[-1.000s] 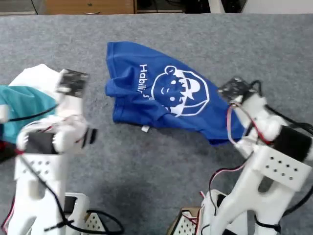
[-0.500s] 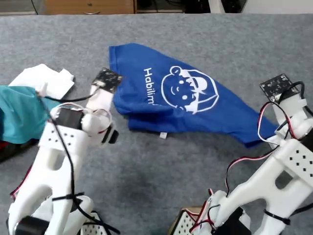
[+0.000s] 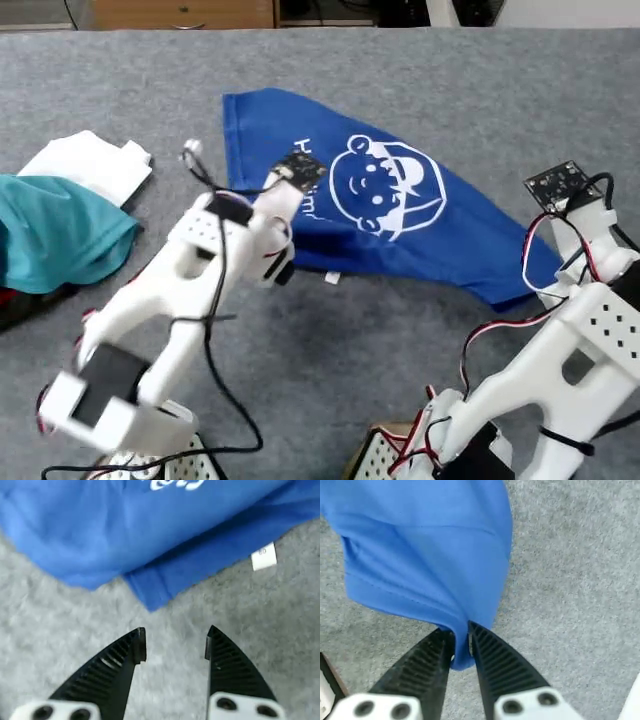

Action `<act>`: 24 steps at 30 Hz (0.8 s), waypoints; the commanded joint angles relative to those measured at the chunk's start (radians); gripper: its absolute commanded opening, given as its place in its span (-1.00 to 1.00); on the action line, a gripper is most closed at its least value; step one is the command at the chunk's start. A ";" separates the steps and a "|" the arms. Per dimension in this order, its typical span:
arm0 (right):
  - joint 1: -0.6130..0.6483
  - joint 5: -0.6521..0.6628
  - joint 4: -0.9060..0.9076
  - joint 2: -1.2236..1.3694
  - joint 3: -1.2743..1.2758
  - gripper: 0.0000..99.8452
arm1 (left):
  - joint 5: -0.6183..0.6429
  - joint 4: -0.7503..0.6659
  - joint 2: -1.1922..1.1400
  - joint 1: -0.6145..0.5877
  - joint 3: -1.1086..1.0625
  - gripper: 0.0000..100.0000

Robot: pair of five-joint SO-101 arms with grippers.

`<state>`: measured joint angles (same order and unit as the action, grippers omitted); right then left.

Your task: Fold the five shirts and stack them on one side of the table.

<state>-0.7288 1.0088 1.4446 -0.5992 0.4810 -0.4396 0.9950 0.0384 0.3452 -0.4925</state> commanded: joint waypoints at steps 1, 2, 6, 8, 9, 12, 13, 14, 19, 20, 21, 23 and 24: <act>-0.016 0.012 -0.002 0.002 -0.001 -1.00 | -0.008 -0.011 -0.087 0.011 0.149 -0.59; -0.016 0.012 -0.002 0.002 -0.001 -1.00 | -0.008 -0.011 -0.107 0.009 0.173 -0.59; -0.016 0.012 -0.002 0.002 -0.001 -1.00 | -0.009 -0.009 -0.151 0.012 0.227 -0.59; -0.016 0.012 -0.002 0.002 -0.001 -1.00 | -0.017 -0.009 -0.165 0.014 0.233 -0.59; -0.016 0.012 -0.002 0.002 -0.001 -1.00 | -0.032 -0.009 -0.174 0.014 0.233 -0.59; -0.016 0.012 -0.002 0.002 -0.001 -1.00 | -0.052 -0.018 -0.213 0.012 0.241 -0.59; -0.016 0.012 -0.002 0.002 -0.001 -1.00 | -0.052 -0.018 -0.229 0.012 0.247 -0.59; -0.016 0.012 -0.002 0.002 -0.001 -1.00 | -0.052 -0.018 -0.246 0.012 0.259 -0.59; -0.016 0.012 0.003 0.001 -0.001 -1.00 | -0.052 -0.017 -0.364 0.006 0.342 -0.59; -0.016 0.012 0.003 -0.001 -0.001 -1.00 | -0.052 -0.012 -0.381 0.005 0.367 -0.59; -0.016 0.012 0.003 -0.001 -0.001 -1.00 | -0.052 -0.011 -0.397 0.003 0.388 -0.59; -0.016 0.012 0.003 -0.001 -0.001 -1.00 | -0.052 -0.009 -0.418 -0.003 0.423 -0.59; -0.016 0.012 0.003 -0.001 -0.001 -1.00 | -0.052 -0.009 -0.426 -0.005 0.433 -0.59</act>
<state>-0.7288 1.0088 1.4446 -0.5992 0.4810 -0.4826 0.9950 -0.3698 0.3468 -0.1427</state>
